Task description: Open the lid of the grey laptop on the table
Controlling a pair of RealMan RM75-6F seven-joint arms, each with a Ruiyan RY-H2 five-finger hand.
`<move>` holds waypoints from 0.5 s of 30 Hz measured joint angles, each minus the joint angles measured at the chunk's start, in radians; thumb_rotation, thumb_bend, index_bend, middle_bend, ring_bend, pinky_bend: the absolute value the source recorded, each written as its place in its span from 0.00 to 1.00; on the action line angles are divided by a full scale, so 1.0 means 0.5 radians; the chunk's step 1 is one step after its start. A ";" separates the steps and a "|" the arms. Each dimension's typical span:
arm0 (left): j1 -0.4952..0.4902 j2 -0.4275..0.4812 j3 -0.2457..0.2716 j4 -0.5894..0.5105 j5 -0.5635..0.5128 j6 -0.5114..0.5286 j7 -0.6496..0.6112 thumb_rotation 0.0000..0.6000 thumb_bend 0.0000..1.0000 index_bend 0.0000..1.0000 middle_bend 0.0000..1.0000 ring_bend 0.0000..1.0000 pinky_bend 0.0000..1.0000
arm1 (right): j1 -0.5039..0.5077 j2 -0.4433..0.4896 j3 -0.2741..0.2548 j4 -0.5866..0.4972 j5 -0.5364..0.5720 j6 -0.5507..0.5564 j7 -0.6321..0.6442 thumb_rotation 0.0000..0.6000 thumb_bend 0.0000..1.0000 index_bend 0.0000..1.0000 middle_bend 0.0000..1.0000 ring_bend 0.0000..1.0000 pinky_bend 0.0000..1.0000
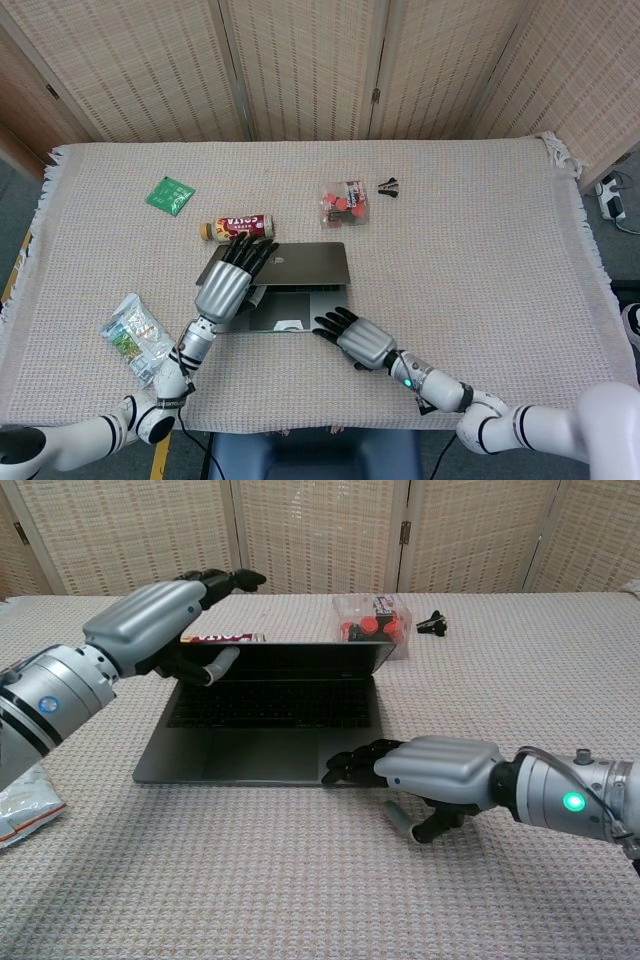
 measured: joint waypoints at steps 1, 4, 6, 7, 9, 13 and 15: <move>-0.001 0.015 -0.020 -0.005 -0.028 -0.010 -0.005 1.00 0.50 0.06 0.11 0.00 0.00 | 0.003 -0.003 0.001 0.002 0.011 0.000 -0.008 1.00 0.84 0.00 0.00 0.06 0.00; -0.005 0.056 -0.080 -0.017 -0.107 -0.043 -0.024 1.00 0.44 0.03 0.08 0.00 0.00 | 0.011 -0.008 0.001 0.004 0.040 0.000 -0.030 1.00 0.84 0.00 0.00 0.06 0.00; -0.010 0.084 -0.118 -0.026 -0.160 -0.069 -0.038 1.00 0.40 0.01 0.06 0.00 0.00 | 0.014 -0.010 0.002 0.004 0.055 0.001 -0.041 1.00 0.85 0.00 0.00 0.06 0.00; -0.015 0.104 -0.144 -0.033 -0.197 -0.090 -0.047 1.00 0.37 0.00 0.04 0.00 0.00 | 0.016 -0.011 0.002 0.002 0.065 0.003 -0.047 1.00 0.85 0.00 0.00 0.06 0.00; -0.023 0.133 -0.184 -0.044 -0.252 -0.122 -0.054 1.00 0.36 0.00 0.03 0.00 0.00 | 0.020 -0.012 0.003 -0.001 0.077 0.007 -0.055 1.00 0.86 0.00 0.00 0.06 0.00; -0.052 0.182 -0.277 -0.060 -0.381 -0.186 -0.049 1.00 0.35 0.00 0.01 0.00 0.00 | 0.032 -0.017 0.004 -0.006 0.099 0.011 -0.070 1.00 0.86 0.00 0.00 0.07 0.00; -0.064 0.196 -0.318 -0.069 -0.441 -0.213 -0.053 1.00 0.35 0.00 0.01 0.00 0.00 | 0.038 -0.019 0.004 -0.007 0.109 0.008 -0.076 1.00 0.87 0.00 0.00 0.07 0.00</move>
